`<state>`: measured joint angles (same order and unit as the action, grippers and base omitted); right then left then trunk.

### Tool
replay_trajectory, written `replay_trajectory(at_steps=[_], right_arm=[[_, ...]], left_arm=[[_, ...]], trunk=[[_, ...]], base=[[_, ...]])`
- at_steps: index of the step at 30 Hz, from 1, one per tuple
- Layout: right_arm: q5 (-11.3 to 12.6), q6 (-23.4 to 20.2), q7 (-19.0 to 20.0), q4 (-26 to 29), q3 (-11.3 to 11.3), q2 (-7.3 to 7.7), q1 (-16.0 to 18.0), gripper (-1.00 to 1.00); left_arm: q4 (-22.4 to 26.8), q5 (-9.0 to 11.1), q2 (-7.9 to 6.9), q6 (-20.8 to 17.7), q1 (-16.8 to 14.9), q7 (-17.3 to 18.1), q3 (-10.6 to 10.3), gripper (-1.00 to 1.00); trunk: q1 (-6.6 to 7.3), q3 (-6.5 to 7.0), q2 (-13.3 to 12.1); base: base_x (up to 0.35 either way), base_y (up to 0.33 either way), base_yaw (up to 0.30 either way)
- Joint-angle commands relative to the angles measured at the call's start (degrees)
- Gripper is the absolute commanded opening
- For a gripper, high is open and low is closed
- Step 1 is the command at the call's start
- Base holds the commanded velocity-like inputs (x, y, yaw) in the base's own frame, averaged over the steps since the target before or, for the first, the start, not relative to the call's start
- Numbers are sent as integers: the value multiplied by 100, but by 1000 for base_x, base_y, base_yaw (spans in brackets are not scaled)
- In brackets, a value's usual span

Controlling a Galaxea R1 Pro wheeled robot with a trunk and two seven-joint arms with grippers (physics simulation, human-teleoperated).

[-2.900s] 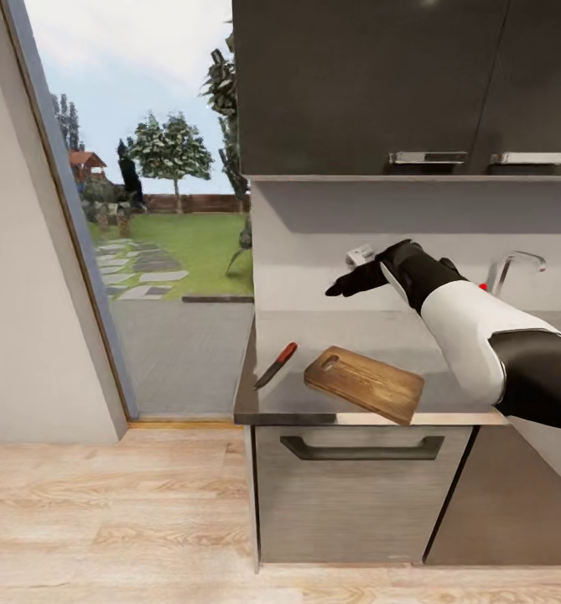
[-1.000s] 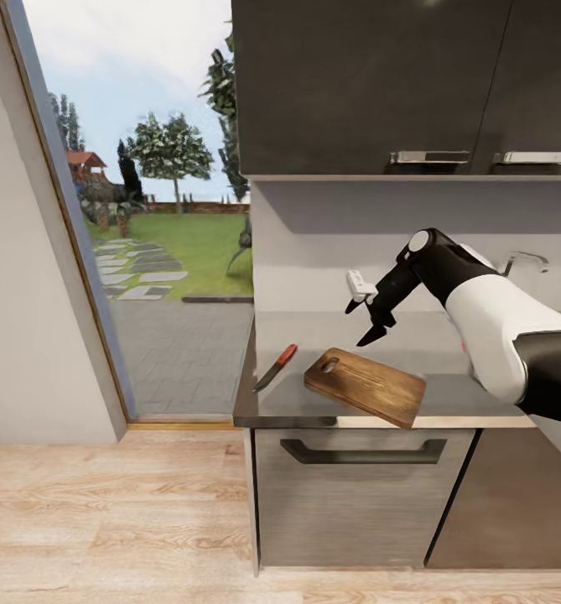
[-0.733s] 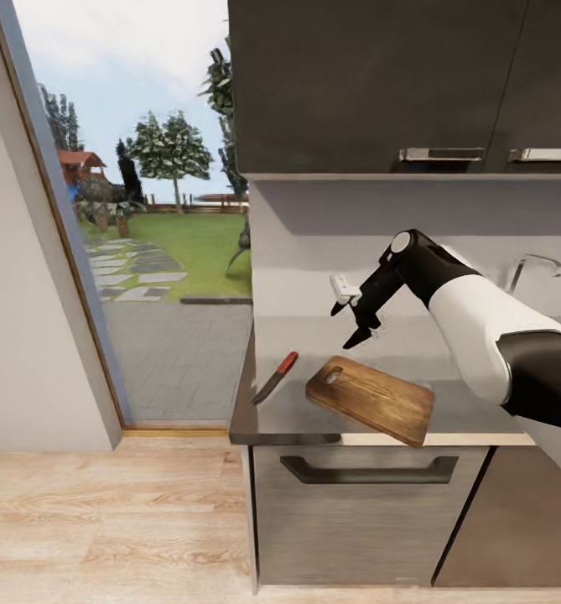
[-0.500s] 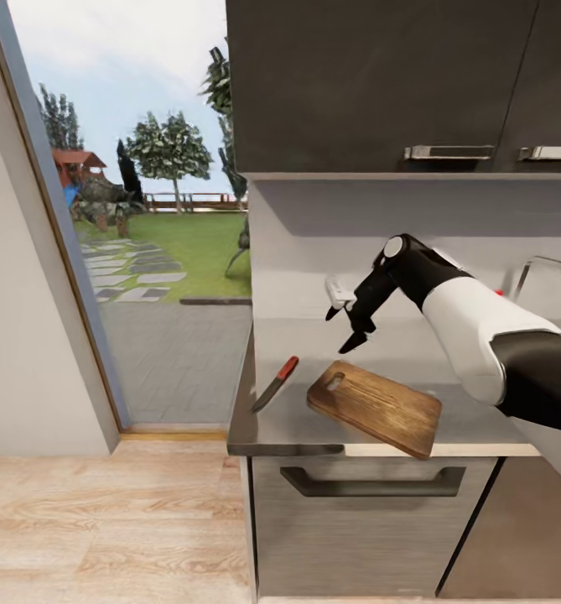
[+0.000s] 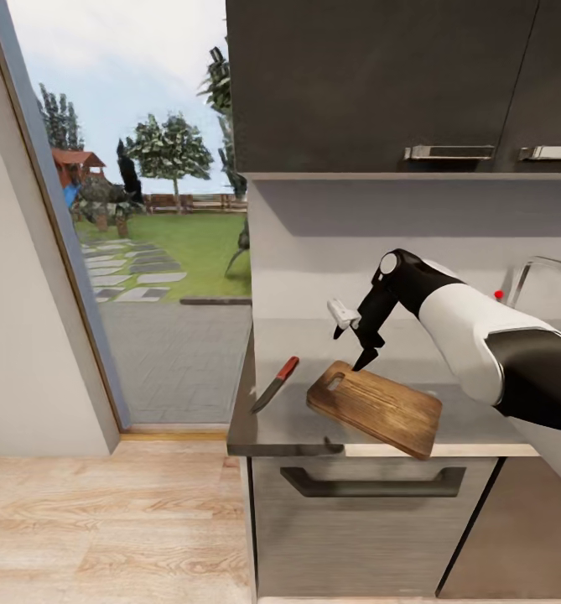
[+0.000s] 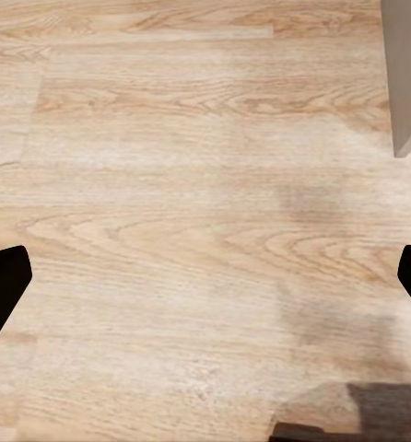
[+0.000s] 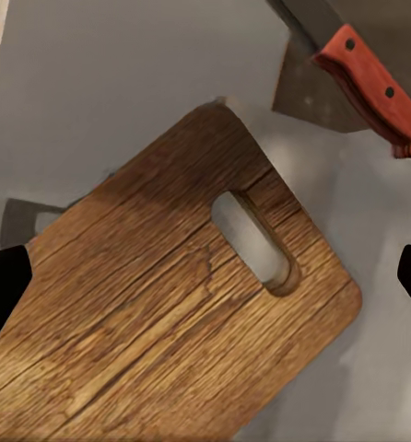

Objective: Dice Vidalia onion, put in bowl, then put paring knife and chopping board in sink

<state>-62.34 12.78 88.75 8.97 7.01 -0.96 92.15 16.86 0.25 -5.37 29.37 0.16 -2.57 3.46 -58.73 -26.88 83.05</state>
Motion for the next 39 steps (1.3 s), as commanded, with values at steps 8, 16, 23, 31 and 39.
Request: replay_trajectory(at_steps=[8,16,23,31,39], right_arm=[[4,38,-5,-1,26,-16,-1,100],[14,60,-7,-88,25,-17,-3,100],[4,83,-7,-340,27,-151,-7,100],[0,93,-14,-372,25,-166,-33,100],[3,246,-11,-378,19,-146,-56,100]], left_arm=[[6,1,-22,7,2,-7,6,100],[10,1,-43,10,2,-7,6,100],[10,1,-43,15,2,-7,6,100],[10,1,-48,16,2,-7,6,100],[4,1,-52,16,1,-7,6,100]], trunk=[[0,-5,3],[0,-5,3],[0,-5,3],[0,-5,3],[0,-5,3]], base=[[98,48,0],[200,154,0],[36,21,0],[2,1,0],[0,0,0]])
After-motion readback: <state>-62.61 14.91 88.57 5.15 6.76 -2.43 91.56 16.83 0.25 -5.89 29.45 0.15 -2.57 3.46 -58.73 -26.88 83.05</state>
